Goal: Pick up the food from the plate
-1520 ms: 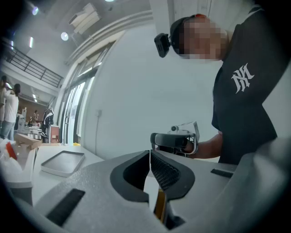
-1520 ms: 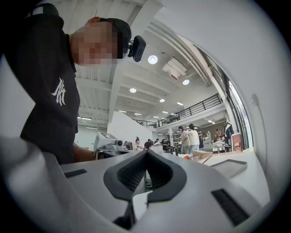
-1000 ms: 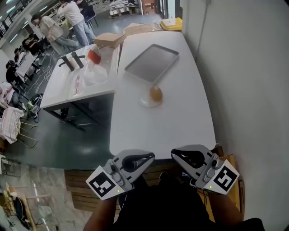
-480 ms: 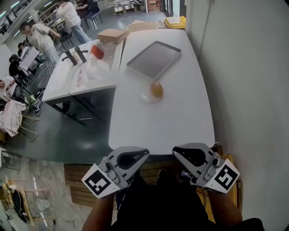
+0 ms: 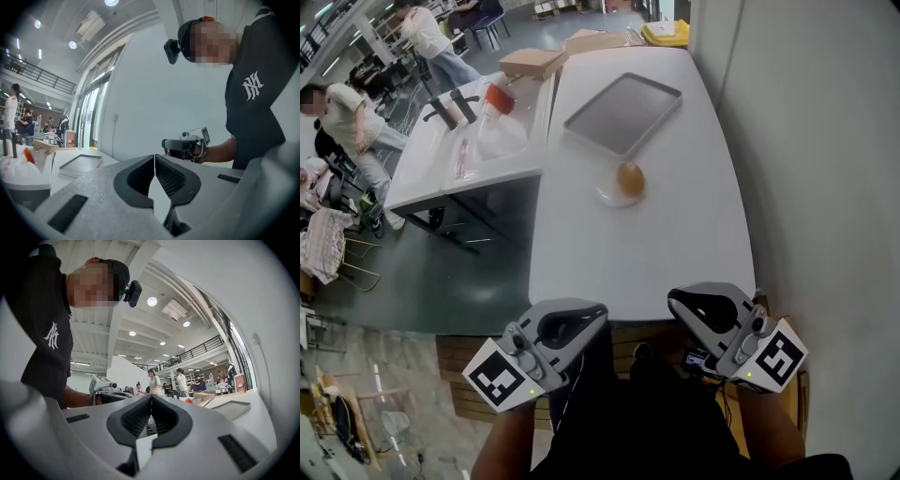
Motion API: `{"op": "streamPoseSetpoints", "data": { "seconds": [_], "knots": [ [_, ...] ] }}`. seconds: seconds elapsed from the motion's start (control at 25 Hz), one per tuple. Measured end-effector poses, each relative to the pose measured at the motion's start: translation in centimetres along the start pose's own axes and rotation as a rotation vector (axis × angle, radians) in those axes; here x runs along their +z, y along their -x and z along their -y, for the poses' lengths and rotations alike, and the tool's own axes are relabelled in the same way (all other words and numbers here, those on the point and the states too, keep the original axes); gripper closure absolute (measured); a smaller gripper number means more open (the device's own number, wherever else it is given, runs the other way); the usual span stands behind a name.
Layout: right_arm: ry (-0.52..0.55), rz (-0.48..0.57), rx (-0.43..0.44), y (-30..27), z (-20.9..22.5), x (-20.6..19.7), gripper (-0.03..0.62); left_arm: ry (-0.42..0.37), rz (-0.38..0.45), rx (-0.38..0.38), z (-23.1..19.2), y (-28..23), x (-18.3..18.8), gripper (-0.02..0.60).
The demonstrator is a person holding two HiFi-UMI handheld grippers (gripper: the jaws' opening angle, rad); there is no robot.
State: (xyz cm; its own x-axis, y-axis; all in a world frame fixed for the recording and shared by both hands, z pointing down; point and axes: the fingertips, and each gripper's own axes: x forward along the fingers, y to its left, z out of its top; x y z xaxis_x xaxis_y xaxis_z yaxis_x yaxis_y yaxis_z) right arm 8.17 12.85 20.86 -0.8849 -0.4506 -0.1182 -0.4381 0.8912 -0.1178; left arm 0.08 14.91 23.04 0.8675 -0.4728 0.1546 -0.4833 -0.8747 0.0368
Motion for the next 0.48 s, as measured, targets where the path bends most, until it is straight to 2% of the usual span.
{"op": "streamPoseSetpoints", "data": {
  "seconds": [0.12, 0.28, 0.48],
  "knots": [
    [0.012, -0.014, -0.014, -0.5, 0.9, -0.2, 0.591, -0.024, -0.013, -0.014, -1.0, -0.6, -0.3, 0.574],
    [0.006, -0.037, -0.021, -2.3, 2.6, -1.4, 0.591, 0.011, 0.008, -0.013, -3.7, -0.7, -0.9, 0.574],
    [0.009, -0.057, -0.037, -5.2, 4.8, -1.8, 0.591, 0.019, -0.006, -0.028, -6.7, -1.1, -1.4, 0.574]
  ]
}}
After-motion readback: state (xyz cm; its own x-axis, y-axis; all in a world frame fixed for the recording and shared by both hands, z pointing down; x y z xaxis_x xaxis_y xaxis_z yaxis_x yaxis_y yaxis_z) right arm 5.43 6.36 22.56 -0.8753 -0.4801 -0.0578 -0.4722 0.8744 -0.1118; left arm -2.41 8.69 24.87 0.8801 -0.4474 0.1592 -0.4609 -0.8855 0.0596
